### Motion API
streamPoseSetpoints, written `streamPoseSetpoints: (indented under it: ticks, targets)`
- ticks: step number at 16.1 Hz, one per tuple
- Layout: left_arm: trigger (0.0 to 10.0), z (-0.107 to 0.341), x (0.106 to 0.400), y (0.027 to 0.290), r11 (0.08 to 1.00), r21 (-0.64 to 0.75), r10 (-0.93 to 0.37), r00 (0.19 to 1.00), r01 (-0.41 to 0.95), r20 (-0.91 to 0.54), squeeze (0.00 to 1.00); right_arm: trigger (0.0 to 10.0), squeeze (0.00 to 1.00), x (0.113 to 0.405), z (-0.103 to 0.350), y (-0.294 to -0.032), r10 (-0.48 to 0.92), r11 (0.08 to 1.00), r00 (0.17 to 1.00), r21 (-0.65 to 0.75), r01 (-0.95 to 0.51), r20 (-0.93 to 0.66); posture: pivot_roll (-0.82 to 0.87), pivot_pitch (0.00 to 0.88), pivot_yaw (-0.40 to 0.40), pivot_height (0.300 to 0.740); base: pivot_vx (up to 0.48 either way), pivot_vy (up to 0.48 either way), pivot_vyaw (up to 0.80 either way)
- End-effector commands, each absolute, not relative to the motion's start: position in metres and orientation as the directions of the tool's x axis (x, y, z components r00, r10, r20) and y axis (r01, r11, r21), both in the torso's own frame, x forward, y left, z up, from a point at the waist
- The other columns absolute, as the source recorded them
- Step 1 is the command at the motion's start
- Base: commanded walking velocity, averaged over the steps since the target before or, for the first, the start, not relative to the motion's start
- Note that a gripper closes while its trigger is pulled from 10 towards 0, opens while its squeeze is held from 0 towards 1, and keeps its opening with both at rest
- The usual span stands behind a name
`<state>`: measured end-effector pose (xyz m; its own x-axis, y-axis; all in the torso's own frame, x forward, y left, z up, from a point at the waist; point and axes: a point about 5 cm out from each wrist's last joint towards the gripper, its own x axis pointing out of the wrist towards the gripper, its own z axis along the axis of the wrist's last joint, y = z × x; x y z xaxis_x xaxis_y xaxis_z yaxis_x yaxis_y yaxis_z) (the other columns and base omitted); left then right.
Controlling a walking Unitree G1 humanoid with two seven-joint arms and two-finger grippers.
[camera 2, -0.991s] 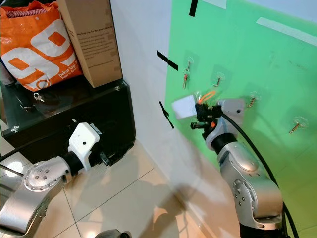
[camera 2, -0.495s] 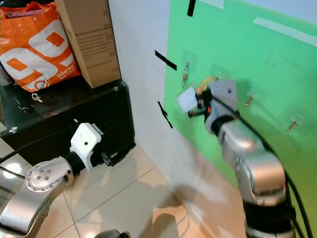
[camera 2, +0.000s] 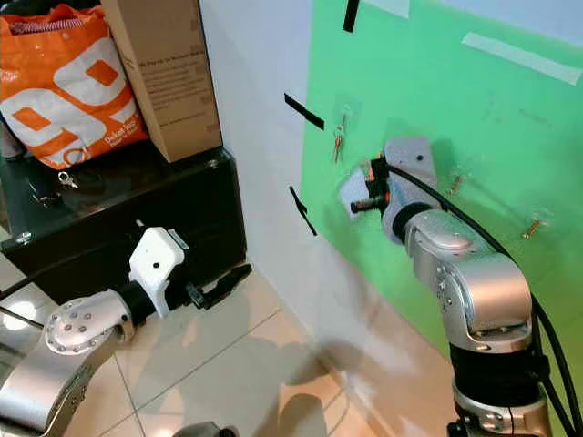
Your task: Hang keys on a hook
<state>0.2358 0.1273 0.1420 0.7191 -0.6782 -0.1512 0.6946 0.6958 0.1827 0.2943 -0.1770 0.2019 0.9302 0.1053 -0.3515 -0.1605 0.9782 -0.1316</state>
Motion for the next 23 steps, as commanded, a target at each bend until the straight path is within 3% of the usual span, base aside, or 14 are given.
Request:
streamPoseSetpoints:
  ticks: [1,6,9,12,20,23]
  targets:
    - [10.0,0.145,0.233,0.127,0.682,0.191,-0.690,0.708,0.706,-0.152,0.00,10.0,0.00,0.296,0.207,-0.181,0.087,0.981,0.927,-0.129,-0.143,-0.366,0.00,0.000,-0.007,0.740,0.000,0.000,0.00]
    - [10.0,0.146,0.233,0.128,0.675,0.190,-0.696,0.701,0.713,-0.157,0.00,10.0,0.00,0.296,0.220,-0.189,0.048,0.946,0.938,-0.285,-0.153,-0.344,0.00,0.000,-0.007,0.740,0.000,0.000,0.00]
    - [10.0,0.144,0.232,0.127,0.672,0.188,-0.699,0.698,0.716,-0.158,0.00,10.0,0.00,0.296,0.234,-0.188,0.005,0.864,0.957,-0.481,-0.150,-0.290,-0.01,0.000,-0.011,0.740,0.000,0.000,0.00]
    - [10.0,0.144,0.232,0.126,0.671,0.184,-0.701,0.696,0.718,-0.157,0.00,10.0,0.00,0.294,0.236,-0.180,0.052,0.806,0.954,-0.552,-0.215,-0.296,-0.02,0.000,-0.018,0.740,0.000,0.000,0.00]
    - [10.0,0.140,0.231,0.125,0.680,0.179,-0.693,0.703,0.711,-0.161,0.00,10.0,0.00,0.298,0.216,-0.156,0.221,0.789,0.887,-0.461,-0.407,-0.404,0.00,0.000,-0.036,0.740,0.000,0.000,0.00]
    - [10.0,0.141,0.231,0.123,0.678,0.178,-0.696,0.701,0.713,-0.158,0.00,10.0,0.00,0.300,0.212,-0.156,0.225,0.808,0.879,-0.423,-0.409,-0.420,0.00,0.000,-0.033,0.740,0.000,0.000,0.00]
